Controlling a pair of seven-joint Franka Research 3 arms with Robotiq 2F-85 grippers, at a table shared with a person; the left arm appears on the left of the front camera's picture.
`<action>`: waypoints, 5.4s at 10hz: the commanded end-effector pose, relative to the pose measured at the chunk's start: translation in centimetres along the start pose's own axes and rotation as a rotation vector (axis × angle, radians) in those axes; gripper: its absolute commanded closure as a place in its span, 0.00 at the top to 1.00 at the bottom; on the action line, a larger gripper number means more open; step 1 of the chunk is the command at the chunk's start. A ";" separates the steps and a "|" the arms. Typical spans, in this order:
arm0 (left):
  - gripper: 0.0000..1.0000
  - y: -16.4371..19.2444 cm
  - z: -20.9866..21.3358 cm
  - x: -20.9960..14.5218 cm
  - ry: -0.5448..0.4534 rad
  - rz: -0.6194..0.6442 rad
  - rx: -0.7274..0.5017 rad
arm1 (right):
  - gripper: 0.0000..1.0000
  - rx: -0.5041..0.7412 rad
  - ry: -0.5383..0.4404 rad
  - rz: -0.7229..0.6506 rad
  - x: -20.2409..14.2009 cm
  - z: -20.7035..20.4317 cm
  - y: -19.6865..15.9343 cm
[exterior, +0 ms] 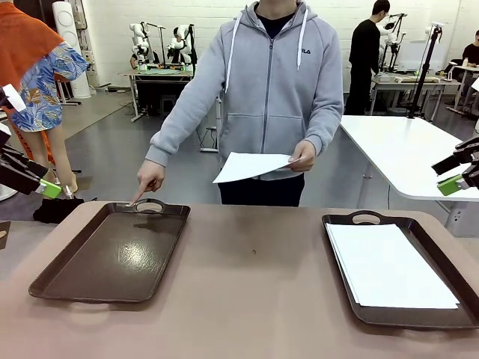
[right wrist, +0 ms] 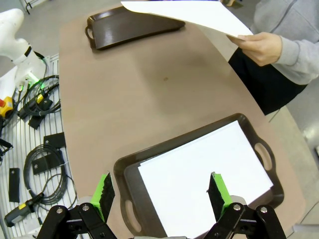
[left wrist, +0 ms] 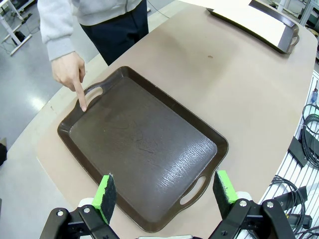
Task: Sort the A4 documents.
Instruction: Receive the A4 Paper.
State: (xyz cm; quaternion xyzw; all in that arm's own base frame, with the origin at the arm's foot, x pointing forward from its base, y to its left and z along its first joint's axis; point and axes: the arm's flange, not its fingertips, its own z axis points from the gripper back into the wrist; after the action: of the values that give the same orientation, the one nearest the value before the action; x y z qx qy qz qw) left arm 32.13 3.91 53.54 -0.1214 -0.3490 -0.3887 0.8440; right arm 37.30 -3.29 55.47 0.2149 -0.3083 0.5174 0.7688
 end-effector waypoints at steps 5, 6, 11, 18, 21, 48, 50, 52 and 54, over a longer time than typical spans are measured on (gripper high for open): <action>1.00 0.1 -0.1 -0.2 -0.007 0.003 -0.009 | 0.98 -0.001 0.007 0.000 0.0 0.0 0.1; 1.00 0.1 -0.1 -0.2 -0.007 0.003 -0.009 | 0.98 -0.001 0.007 0.000 0.0 0.0 0.1; 1.00 0.0 -0.2 0.2 -0.015 0.023 -0.004 | 0.98 -0.001 0.007 0.000 0.0 0.0 0.1; 1.00 1.8 -7.1 5.3 -0.136 0.519 -0.339 | 0.98 -0.001 0.007 0.000 0.0 0.0 0.1; 1.00 2.6 -12.3 7.8 -0.149 0.694 -0.566 | 0.98 -0.001 0.007 0.000 0.0 0.0 0.1; 1.00 2.9 -34.3 18.6 -0.100 0.837 -1.092 | 0.98 -0.001 0.007 0.000 0.0 0.0 0.1; 0.86 2.9 -34.3 18.3 -0.102 0.837 -1.078 | 0.98 -0.001 0.007 0.000 0.0 0.0 0.1; 0.67 3.0 -34.2 18.2 -0.082 0.887 -1.063 | 0.98 -0.001 0.007 0.000 0.0 0.0 0.1; 0.47 3.0 -34.3 17.9 -0.053 0.940 -1.029 | 0.98 -0.001 0.007 0.000 0.0 0.0 0.1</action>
State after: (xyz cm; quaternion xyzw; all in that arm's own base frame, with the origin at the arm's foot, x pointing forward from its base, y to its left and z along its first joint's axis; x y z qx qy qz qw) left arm 59.27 -20.54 40.91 -0.6598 -0.0580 -0.1135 0.7406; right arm 37.32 -3.23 55.54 0.2163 -0.3092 0.5184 0.7674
